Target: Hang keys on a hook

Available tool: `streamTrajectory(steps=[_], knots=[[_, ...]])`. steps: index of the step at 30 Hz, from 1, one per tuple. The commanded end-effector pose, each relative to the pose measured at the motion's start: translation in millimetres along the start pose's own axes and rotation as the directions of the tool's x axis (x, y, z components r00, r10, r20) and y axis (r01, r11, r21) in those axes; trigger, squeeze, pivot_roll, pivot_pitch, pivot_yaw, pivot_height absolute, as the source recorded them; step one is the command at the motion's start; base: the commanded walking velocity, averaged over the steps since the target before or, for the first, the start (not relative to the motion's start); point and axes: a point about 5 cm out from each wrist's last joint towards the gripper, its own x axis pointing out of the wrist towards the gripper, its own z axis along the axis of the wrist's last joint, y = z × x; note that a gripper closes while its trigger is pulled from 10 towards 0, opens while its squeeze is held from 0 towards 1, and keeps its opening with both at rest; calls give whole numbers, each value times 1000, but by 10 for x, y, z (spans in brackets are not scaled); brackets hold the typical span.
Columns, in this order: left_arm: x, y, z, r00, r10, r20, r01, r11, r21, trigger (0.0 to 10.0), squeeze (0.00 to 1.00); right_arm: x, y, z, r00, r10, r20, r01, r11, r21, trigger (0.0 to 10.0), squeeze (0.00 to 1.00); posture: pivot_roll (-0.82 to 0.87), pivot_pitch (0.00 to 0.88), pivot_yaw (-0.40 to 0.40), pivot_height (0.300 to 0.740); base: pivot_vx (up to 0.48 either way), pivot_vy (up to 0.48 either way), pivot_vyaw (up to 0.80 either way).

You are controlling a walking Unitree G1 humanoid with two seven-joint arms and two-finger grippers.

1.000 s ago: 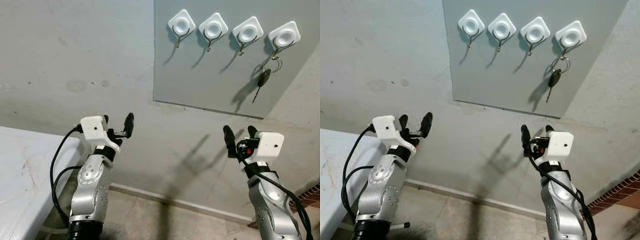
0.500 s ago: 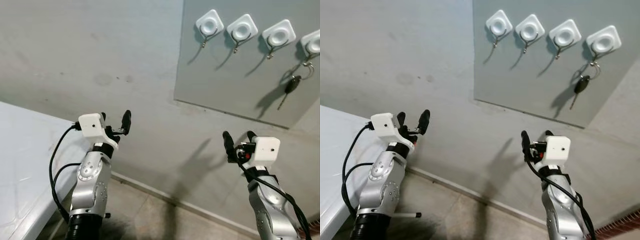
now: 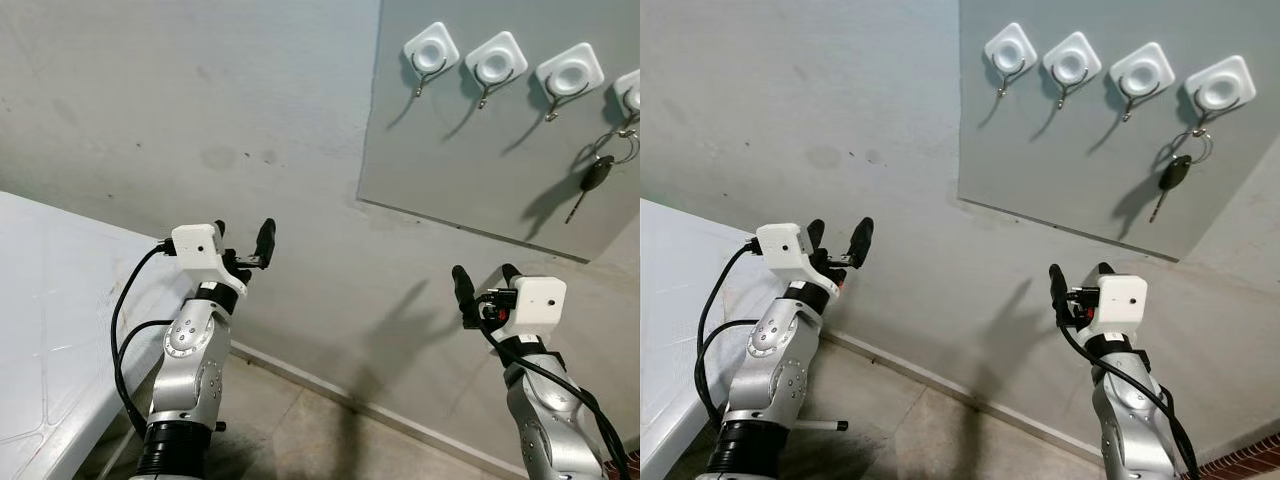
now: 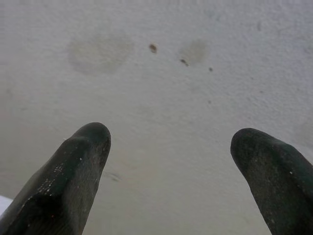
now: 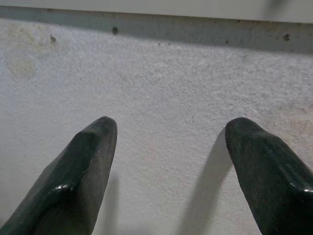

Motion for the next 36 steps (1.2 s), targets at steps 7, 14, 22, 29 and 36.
streamTrajectory(steps=[7, 14, 22, 29, 36], knots=[[49, -17, 34, 1000, -1, 19, 0, 1000, 9, 10000, 0, 147, 3, 125, 999, 35, 39, -34, 999, -27, 10000, 0, -21, 0, -10, 740, 0, 0, 794], [65, -11, 41, 1000, 10, 26, -10, 1000, 7, 10000, 0, 181, 21, 163, 997, 52, 52, -50, 998, -32, 10000, 0, -20, 0, -17, 740, 0, 0, 794], [70, -13, 48, 999, 16, 31, -16, 1000, 4, 10000, 0, 192, 19, 166, 997, 52, 54, -50, 998, -31, 10000, 0, -18, 0, -16, 740, 0, 0, 794], [88, 1, 82, 999, 17, 39, -17, 1000, 8, 10000, 0, 196, 23, 176, 997, 54, 59, -52, 998, -33, 10000, 0, -17, 0, -17, 740, 0, 0, 794], [57, 6, 102, 999, 14, 44, -15, 1000, 10, 10000, 0, 193, 20, 252, 993, 77, 85, -74, 997, -37, 10000, 0, -21, 0, -21, 740, 0, 0, 794]])
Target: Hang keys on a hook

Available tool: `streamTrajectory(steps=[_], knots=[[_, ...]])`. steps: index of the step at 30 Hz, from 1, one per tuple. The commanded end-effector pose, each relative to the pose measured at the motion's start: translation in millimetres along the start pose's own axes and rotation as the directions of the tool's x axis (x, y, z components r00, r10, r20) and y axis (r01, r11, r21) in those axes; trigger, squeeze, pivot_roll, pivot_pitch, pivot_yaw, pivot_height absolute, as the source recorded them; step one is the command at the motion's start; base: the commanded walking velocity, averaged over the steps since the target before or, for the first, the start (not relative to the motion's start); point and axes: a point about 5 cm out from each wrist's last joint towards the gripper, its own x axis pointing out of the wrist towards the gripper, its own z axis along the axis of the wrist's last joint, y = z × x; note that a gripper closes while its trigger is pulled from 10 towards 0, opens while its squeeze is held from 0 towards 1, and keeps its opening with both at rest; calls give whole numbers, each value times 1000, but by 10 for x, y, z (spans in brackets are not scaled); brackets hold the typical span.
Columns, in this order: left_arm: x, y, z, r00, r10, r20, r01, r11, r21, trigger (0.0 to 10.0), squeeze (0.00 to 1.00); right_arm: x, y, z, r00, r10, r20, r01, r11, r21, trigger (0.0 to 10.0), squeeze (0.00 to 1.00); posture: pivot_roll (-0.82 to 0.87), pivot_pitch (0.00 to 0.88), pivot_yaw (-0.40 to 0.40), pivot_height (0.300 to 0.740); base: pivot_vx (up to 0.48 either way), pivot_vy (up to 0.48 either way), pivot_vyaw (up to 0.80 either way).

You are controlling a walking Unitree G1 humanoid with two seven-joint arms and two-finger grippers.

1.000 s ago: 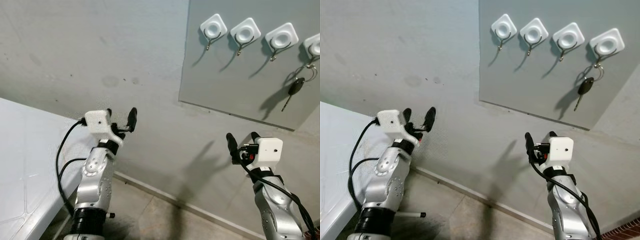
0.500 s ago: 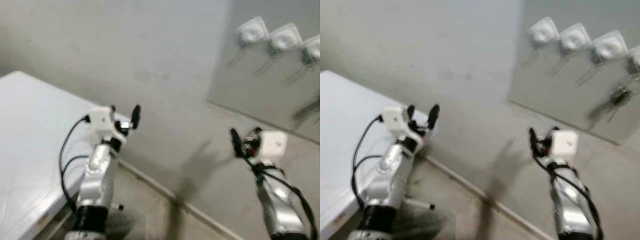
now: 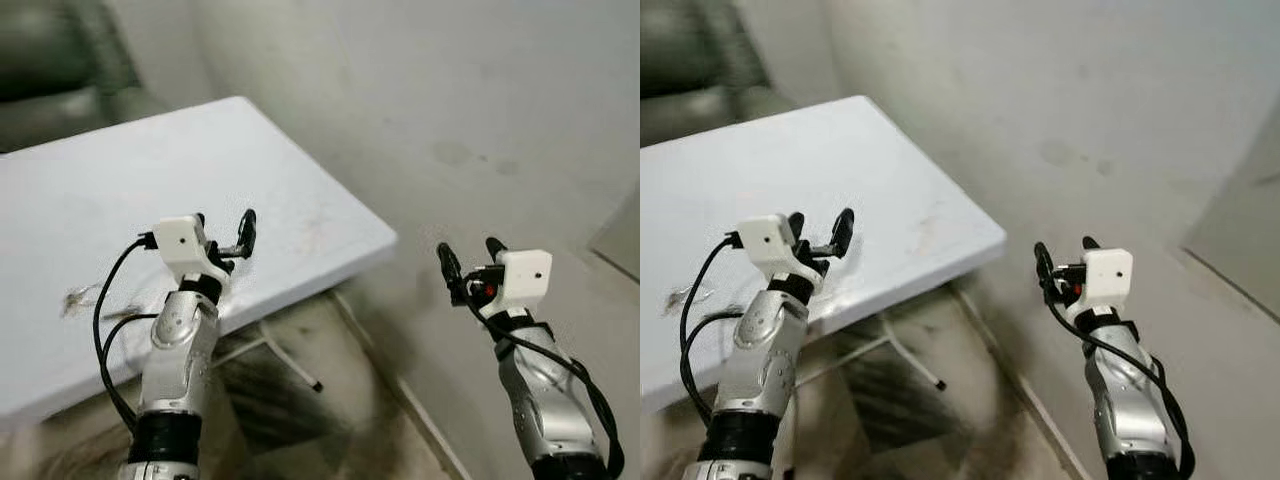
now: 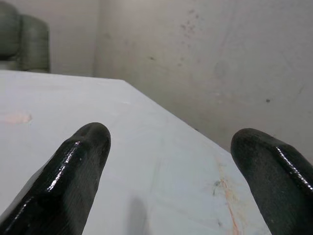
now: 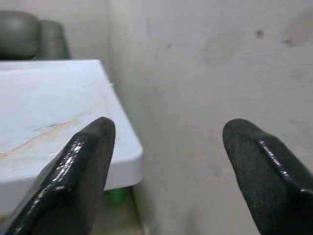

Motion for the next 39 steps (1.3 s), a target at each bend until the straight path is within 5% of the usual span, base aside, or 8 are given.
streamTrajectory(steps=[1, 24, 30, 39], knots=[[-7, -28, 21, 1000, -19, -1, 19, 1000, 10, 10000, 0, -9, -36, 39, 1000, -4, 11, 4, 1000, 0, 10000, 0, -20, 0, -24, 740, 0, 0, 794], [-27, -111, -13, 999, -35, -9, 35, 999, -15, 10000, 0, -5, -76, 80, 1000, 11, 13, -10, 1000, -8, 10000, 0, -29, 0, -28, 740, 0, 0, 777], [-91, -98, -17, 998, -59, -3, 59, 998, -24, 10000, 0, -60, -5, 144, 997, 9, 76, -17, 994, 106, 10000, 0, -35, 0, -17, 740, 0, 0, 0], [-208, -103, -122, 997, -56, -44, 54, 998, -42, 10000, 0, -183, 95, 41, 999, 17, 45, -23, 991, 135, 10000, 0, -28, 0, -15, 740, 0, 0, 0]])
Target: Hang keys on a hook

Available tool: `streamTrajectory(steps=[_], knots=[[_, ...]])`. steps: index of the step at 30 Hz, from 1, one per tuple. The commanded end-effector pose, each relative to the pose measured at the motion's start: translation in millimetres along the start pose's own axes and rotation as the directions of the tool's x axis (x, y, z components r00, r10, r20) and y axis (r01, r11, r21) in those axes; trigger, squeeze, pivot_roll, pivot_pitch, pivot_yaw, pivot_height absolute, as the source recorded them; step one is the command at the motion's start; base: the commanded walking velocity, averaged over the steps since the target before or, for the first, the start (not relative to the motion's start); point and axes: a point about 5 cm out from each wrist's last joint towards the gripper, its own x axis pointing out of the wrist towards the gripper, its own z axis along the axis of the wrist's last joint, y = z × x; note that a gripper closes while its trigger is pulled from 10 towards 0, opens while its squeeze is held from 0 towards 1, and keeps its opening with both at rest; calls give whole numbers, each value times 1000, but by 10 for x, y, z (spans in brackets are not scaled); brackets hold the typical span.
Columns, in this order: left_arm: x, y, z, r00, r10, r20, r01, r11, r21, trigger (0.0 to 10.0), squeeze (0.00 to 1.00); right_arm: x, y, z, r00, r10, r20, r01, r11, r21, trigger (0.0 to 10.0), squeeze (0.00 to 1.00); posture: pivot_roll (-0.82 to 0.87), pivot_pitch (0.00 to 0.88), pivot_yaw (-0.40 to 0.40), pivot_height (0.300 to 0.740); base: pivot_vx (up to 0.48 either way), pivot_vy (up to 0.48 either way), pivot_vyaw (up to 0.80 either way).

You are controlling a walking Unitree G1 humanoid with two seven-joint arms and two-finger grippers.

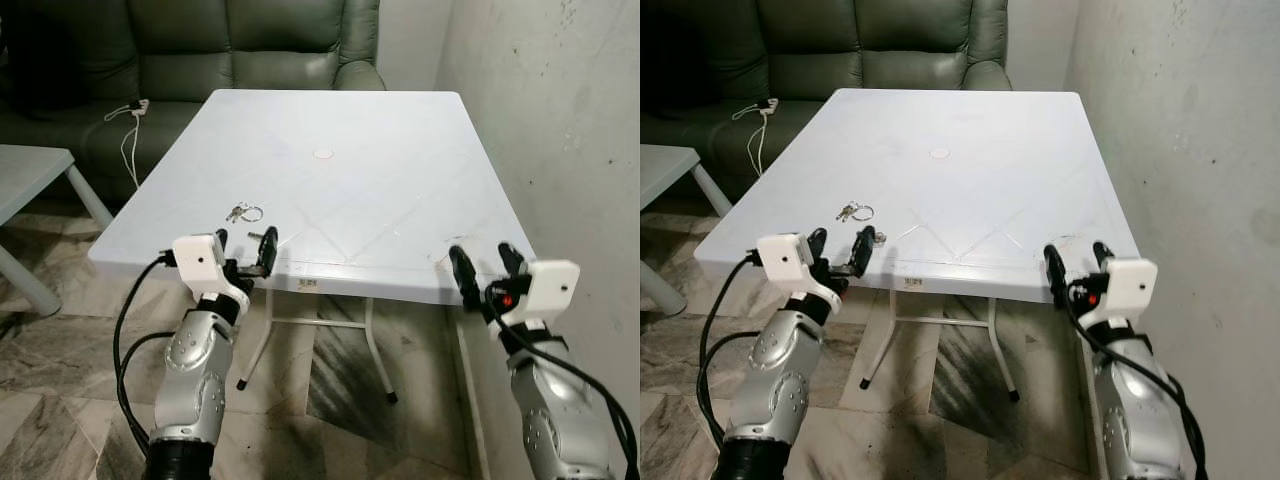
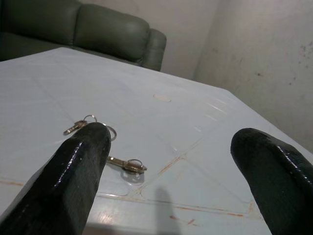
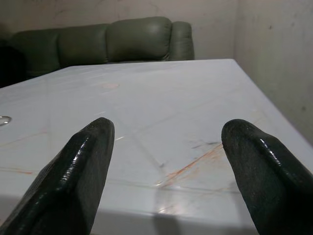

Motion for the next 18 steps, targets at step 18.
streamTrajectory(steps=[18], knots=[[-6, -8, 41, 1000, 3, 7, -3, 1000, -14, 10000, 0, 51, 49, 101, 999, 38, 28, -38, 999, -1, 10000, 0, -22, 0, -20, 740, 0, 274, 0]])
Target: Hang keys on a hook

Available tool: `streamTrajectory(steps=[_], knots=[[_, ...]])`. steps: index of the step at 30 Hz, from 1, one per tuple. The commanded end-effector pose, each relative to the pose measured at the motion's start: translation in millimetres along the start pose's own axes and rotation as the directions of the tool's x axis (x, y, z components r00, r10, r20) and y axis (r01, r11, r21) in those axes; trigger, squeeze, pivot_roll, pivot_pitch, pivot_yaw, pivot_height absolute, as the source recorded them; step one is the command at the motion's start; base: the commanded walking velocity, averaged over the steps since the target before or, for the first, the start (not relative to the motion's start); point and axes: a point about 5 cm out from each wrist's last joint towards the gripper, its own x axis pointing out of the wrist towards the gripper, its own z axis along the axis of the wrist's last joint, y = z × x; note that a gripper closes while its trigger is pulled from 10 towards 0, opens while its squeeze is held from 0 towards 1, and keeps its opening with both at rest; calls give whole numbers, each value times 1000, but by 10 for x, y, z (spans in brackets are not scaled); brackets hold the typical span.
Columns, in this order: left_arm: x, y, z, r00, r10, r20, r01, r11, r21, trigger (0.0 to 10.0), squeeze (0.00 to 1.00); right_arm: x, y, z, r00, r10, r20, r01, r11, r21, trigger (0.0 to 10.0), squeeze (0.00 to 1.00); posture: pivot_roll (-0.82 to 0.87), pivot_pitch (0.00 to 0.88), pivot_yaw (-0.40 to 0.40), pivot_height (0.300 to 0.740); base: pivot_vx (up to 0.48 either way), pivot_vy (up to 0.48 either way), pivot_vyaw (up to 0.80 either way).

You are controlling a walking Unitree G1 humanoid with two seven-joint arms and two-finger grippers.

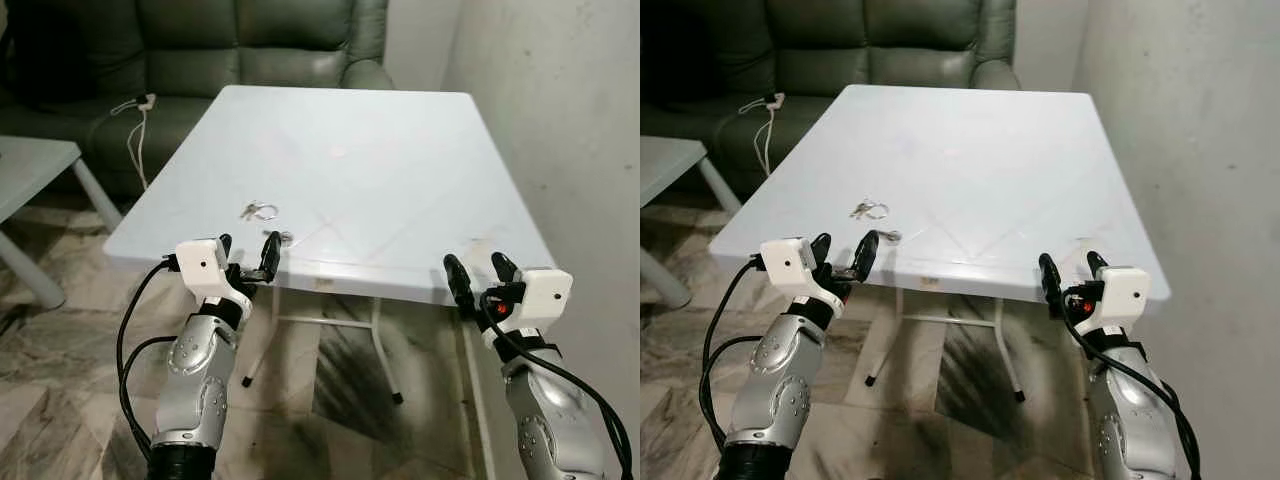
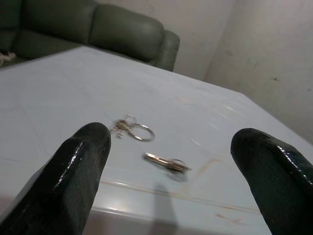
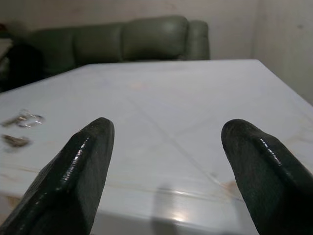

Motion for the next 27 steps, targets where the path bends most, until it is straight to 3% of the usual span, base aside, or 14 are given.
streamTrajectory(steps=[1, 27], knots=[[12, -52, 27, 1000, -13, 9, 13, 1000, -10, 10000, 0, -10, -21, 61, 1000, 2, 17, -2, 1000, -9, 10000, 0, -22, 0, -21, 740, 0, 424, 0], [41, -84, 46, 1000, -20, 17, 20, 1000, -23, 10000, 0, 15, -17, 109, 1000, 17, 25, -17, 1000, -8, 10000, 0, -28, 0, -27, 740, 0, 409, 0]])
